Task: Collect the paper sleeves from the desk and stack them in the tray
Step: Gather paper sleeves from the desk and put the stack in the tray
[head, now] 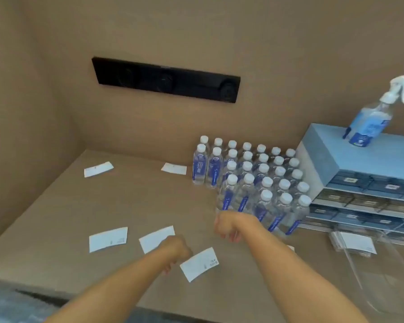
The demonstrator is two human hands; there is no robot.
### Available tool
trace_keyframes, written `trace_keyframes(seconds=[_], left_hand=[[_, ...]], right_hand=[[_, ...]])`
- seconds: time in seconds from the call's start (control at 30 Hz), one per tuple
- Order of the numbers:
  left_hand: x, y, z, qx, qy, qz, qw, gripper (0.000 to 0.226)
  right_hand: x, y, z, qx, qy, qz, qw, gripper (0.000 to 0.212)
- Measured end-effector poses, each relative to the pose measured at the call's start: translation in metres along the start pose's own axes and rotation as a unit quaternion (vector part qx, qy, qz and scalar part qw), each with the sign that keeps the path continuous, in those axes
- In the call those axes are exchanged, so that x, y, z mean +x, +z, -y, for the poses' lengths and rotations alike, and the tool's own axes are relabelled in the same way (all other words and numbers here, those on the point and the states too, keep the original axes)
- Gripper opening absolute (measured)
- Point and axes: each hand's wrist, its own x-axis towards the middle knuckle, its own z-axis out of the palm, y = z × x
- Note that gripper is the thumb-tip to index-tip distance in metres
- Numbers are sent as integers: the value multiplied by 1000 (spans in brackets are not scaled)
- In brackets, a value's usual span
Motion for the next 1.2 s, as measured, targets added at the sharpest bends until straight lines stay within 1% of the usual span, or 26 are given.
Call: trace_keyframes(seconds=[0.1, 0.2, 0.27, 0.37, 0.47, 0.53, 0.63, 0.7, 0.77, 0.83, 0.93, 1.03, 1.1, 1.2], left_hand=[[15, 24, -3, 7, -16, -38, 999, 24], [30, 50, 1, 7, -15, -66, 998, 31], [37, 60, 6, 5, -17, -78, 997, 32], [47, 72, 9, -31, -23, -88, 995, 25], [51, 77, 4, -88, -27, -109, 990, 17], [54, 77, 3, -139, -37, -118, 983, 18], [61, 74, 10, -227, -57, -117, 965, 29], [64, 71, 18, -289, -78, -115, 947, 31], [65, 70, 25, -342, -89, -114, 928, 32], [65, 70, 33, -371, -94, -113, 917, 35], [63, 69, 47, -420, -112, -129, 891, 31], [63, 61, 63, -469, -135, -139, 862, 21], [66, 53, 74, -489, -141, -132, 851, 17], [71, 36, 91, -536, -150, -146, 818, 18]], right_hand=[[24, 21, -17, -14, 20, 11, 1000, 33], [38, 44, -27, -83, 14, -26, 996, 29], [50, 57, -31, -86, 11, -49, 995, 28], [64, 79, -32, -24, 25, -86, 996, 29], [70, 94, -26, 76, 57, -126, 988, 27], [75, 100, -24, 132, 79, -131, 979, 26], [80, 103, -25, 193, 91, -132, 968, 18], [82, 104, -25, 248, 96, -137, 954, 15], [83, 105, -21, 294, 96, -144, 940, 15], [84, 105, -14, 339, 92, -141, 926, 18], [81, 98, -3, 438, 66, -71, 894, 19], [78, 84, 5, 488, 32, -6, 872, 14], [79, 74, 14, 504, 18, 7, 864, 12], [89, 64, 33, 509, 8, -8, 861, 12]])
